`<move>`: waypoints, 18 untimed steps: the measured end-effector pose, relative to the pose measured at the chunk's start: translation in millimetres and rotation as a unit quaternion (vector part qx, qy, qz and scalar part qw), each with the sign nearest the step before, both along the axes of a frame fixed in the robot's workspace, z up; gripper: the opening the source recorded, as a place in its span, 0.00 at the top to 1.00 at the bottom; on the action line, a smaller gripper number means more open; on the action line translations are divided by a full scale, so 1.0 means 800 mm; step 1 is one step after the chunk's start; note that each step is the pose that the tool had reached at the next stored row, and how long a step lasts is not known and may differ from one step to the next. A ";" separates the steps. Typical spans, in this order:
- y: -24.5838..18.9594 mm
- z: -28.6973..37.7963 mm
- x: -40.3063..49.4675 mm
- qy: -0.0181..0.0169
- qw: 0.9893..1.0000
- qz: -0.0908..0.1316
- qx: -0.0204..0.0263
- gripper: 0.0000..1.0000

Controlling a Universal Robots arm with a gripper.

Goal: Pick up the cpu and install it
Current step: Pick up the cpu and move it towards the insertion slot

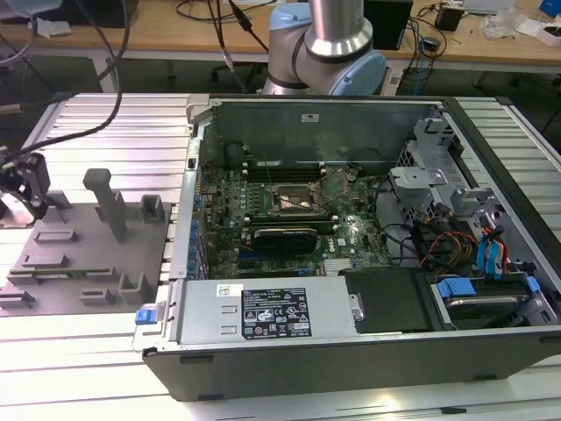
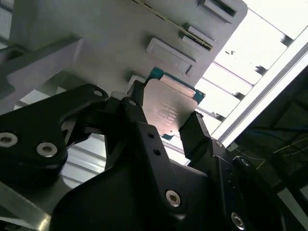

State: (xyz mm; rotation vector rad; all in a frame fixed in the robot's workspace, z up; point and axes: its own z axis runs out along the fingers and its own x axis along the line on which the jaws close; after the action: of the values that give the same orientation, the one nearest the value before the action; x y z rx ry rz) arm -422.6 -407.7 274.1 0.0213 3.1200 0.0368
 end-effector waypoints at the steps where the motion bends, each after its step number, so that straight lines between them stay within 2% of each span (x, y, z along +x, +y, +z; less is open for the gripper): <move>1: 0.0001 0.0109 0.000 0.000 1.000 0.000 -0.002 0.45; 9: 0.0007 0.0547 0.000 0.000 1.000 0.000 -0.007 0.45; 14: 0.0014 0.0870 0.000 0.000 1.000 0.000 -0.011 0.45; 18: 0.0021 0.1089 0.000 0.000 1.000 0.000 -0.013 0.45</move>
State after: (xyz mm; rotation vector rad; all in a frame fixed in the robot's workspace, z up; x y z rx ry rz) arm -422.6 -406.1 361.2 0.0209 3.1200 -0.0032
